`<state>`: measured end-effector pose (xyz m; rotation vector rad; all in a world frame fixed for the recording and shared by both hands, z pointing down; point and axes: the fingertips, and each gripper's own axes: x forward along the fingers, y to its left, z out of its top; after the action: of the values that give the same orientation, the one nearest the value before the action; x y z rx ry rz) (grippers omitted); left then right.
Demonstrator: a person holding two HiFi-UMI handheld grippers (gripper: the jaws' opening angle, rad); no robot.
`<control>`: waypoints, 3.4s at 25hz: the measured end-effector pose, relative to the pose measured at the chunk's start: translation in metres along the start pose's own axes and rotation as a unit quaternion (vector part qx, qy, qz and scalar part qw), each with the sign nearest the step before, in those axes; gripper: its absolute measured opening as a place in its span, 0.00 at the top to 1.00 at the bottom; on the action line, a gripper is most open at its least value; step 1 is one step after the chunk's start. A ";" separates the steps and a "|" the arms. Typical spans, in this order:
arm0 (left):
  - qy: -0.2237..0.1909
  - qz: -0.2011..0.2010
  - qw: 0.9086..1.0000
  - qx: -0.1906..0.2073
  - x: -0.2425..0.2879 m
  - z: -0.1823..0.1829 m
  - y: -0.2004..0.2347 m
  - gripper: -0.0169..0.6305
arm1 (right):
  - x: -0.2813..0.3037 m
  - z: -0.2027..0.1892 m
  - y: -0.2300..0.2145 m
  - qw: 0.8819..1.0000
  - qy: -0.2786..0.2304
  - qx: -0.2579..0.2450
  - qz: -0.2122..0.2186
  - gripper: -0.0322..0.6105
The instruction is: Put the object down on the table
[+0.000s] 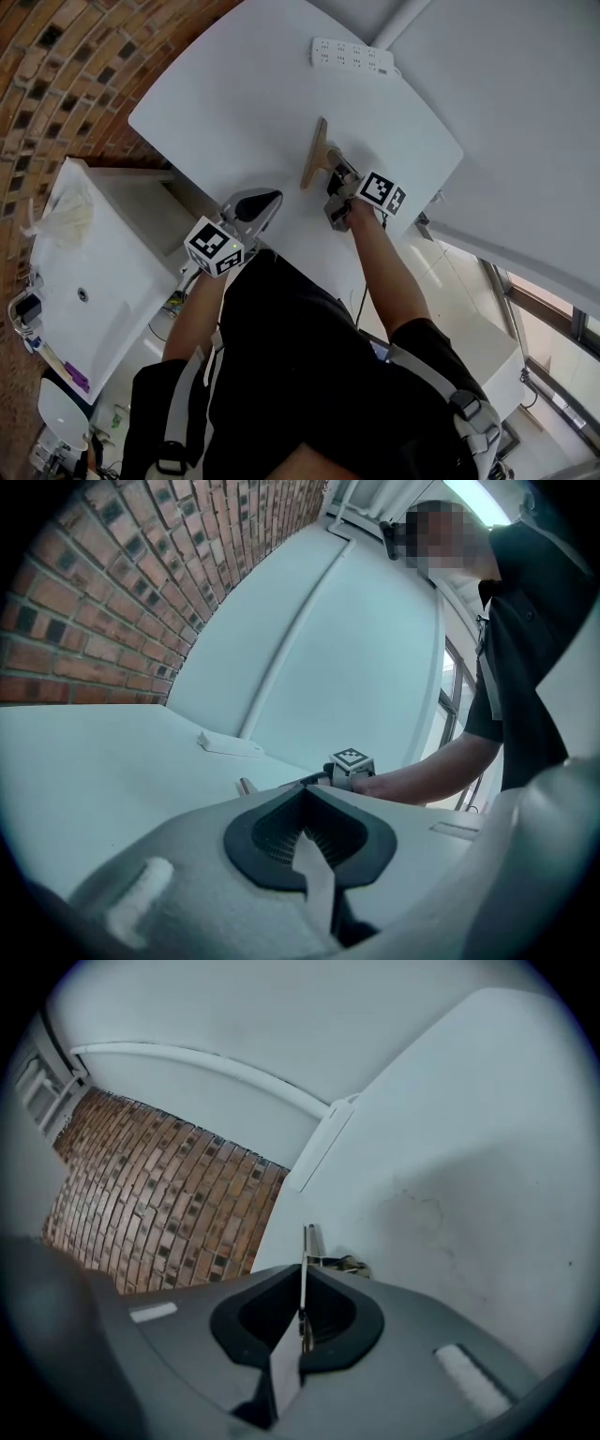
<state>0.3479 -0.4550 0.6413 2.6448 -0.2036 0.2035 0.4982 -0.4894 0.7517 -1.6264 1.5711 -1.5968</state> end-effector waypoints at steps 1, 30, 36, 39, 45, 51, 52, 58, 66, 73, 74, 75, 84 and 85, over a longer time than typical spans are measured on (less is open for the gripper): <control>0.001 0.003 1.000 0.001 -0.001 0.000 0.000 0.97 | 0.000 0.000 -0.002 1.000 -0.003 -0.001 -0.006 0.94; -0.044 -0.060 0.997 0.029 -0.041 0.036 -0.030 0.97 | -0.105 -0.006 0.035 0.979 -0.146 -0.142 -0.025 0.95; -0.054 -0.068 0.995 0.048 -0.047 0.050 -0.048 0.97 | -0.128 -0.018 0.078 0.956 -0.136 -0.261 -0.006 0.95; -0.060 -0.068 0.995 0.052 -0.049 0.050 -0.063 0.97 | -0.147 -0.024 0.099 0.945 -0.141 -0.297 0.008 0.95; -0.064 -0.062 0.993 0.081 -0.041 0.049 -0.103 0.97 | -0.202 -0.039 0.124 0.910 -0.147 -0.388 0.019 0.95; -0.065 -0.050 0.992 0.101 -0.044 0.036 -0.147 0.97 | -0.248 -0.048 0.111 0.892 -0.153 -0.426 0.016 0.95; -0.064 -0.047 0.992 0.098 -0.049 0.032 -0.152 0.97 | -0.254 -0.053 0.110 0.893 -0.156 -0.422 0.019 0.95; -0.073 -0.027 0.991 0.110 -0.073 0.024 -0.182 0.97 | -0.283 -0.074 0.110 0.890 -0.167 -0.423 0.032 0.95; -0.091 -0.008 0.990 0.108 -0.095 0.007 -0.225 0.97 | -0.326 -0.104 0.113 0.876 -0.163 -0.451 0.048 0.95; -0.098 0.017 0.991 0.091 -0.125 -0.013 -0.244 0.97 | -0.356 -0.129 0.101 0.874 -0.165 -0.455 0.040 0.95; -0.100 0.021 0.991 0.092 -0.127 -0.014 -0.246 0.97 | -0.362 -0.132 0.102 0.873 -0.168 -0.456 0.042 0.95; -0.101 0.022 0.990 0.095 -0.129 -0.014 -0.248 0.97 | -0.367 -0.132 0.104 0.872 -0.174 -0.455 0.045 0.95; -0.126 0.014 0.988 0.094 -0.157 -0.002 -0.245 0.97 | -0.392 -0.144 0.123 0.873 -0.218 -0.435 0.039 0.95; -0.131 0.014 0.987 0.093 -0.163 0.002 -0.244 0.97 | -0.392 -0.147 0.128 0.870 -0.227 -0.435 0.049 0.95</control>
<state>0.2327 -0.2249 0.5011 2.8514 -0.3226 -0.1255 0.4203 -0.1324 0.5104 -2.0662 2.1658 -0.3329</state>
